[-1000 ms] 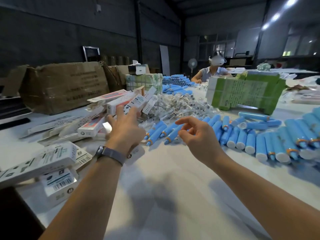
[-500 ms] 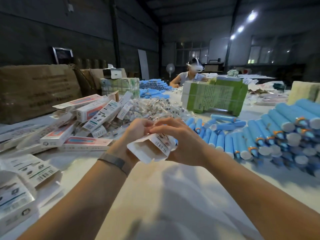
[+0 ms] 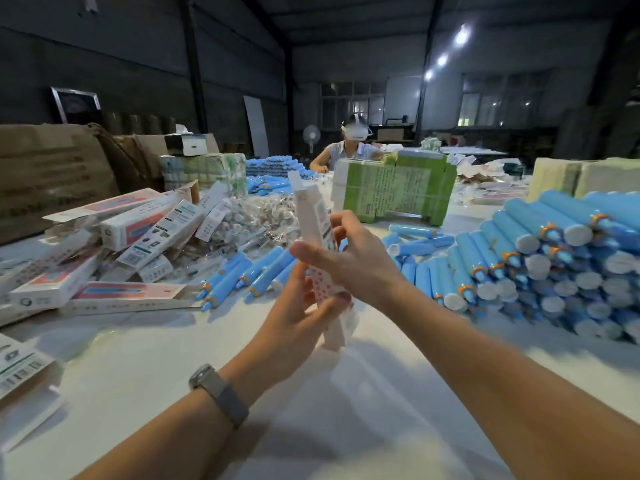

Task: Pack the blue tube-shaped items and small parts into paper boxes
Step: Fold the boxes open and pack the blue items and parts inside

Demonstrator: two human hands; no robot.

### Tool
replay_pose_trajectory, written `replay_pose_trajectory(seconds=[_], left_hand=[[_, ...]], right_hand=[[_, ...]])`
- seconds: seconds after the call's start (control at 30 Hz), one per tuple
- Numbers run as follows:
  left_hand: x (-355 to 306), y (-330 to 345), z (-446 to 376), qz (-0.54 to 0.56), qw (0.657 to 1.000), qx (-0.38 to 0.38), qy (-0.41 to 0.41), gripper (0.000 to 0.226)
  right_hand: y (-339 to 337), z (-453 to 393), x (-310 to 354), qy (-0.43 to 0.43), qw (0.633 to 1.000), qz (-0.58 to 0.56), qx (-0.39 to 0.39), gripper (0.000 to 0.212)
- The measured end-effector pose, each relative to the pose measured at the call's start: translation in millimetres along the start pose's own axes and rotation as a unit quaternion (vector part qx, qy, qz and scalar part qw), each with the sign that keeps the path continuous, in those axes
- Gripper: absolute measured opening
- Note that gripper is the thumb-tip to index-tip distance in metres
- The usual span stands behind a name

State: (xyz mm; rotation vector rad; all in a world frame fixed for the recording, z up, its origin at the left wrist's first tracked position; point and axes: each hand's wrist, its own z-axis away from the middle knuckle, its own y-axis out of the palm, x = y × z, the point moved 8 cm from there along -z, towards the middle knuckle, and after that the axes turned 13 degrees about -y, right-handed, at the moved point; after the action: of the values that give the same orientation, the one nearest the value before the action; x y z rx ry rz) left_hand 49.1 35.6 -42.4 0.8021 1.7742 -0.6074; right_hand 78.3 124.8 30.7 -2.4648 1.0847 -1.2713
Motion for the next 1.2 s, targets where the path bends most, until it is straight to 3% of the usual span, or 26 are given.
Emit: replay_pose_trajectory(seconds=[0.07,0.13,0.23,0.3,0.33,0.4,0.47,0.53,0.7,0.87,1.03,1.2], left_hand=[[3,-12,0,-0.036,0.999,-0.032,0.005,0.048],[8,-24,-2,-0.055,0.998,-0.044,-0.003,0.046],[13,-32,-2,-0.066,0.997,-0.04,-0.026,0.055],[16,-28,0,-0.062,0.997,-0.033,-0.034,0.061],[18,-26,0,-0.06,0.997,-0.032,-0.038,0.062],[22,-25,0,-0.079,0.995,-0.035,-0.046,0.074],[27,-26,-1,-0.107,0.992,-0.041,-0.053,0.085],[28,-27,-1,-0.121,0.99,-0.046,-0.054,0.085],[21,-30,2,-0.146,0.986,-0.048,-0.056,0.05],[18,-28,3,-0.168,0.984,-0.041,-0.031,0.049],[27,-37,-1,-0.141,0.987,-0.066,-0.045,0.066],[22,-36,-1,-0.127,0.99,-0.06,-0.027,0.051]], right_hand=[[6,1,0,-0.005,0.997,-0.032,0.068,0.077],[4,2,-1,-0.01,0.988,-0.075,0.132,0.065],[-29,-4,-17,-0.007,0.994,-0.084,0.075,0.04],[-58,-6,-43,0.037,0.996,0.085,0.001,0.029],[-68,-4,-57,0.073,0.973,0.218,0.002,0.025],[-68,8,-84,0.137,0.899,0.407,0.091,0.03],[-56,20,-101,0.158,0.855,0.463,0.174,0.035],[-51,25,-110,0.161,0.835,0.488,0.199,0.037],[-49,21,-109,0.147,0.826,0.511,0.189,0.033],[-48,24,-106,0.155,0.824,0.51,0.192,0.027],[-37,16,-86,0.112,0.809,0.546,0.187,0.019],[-48,14,-77,0.143,0.822,0.528,0.156,0.042]])
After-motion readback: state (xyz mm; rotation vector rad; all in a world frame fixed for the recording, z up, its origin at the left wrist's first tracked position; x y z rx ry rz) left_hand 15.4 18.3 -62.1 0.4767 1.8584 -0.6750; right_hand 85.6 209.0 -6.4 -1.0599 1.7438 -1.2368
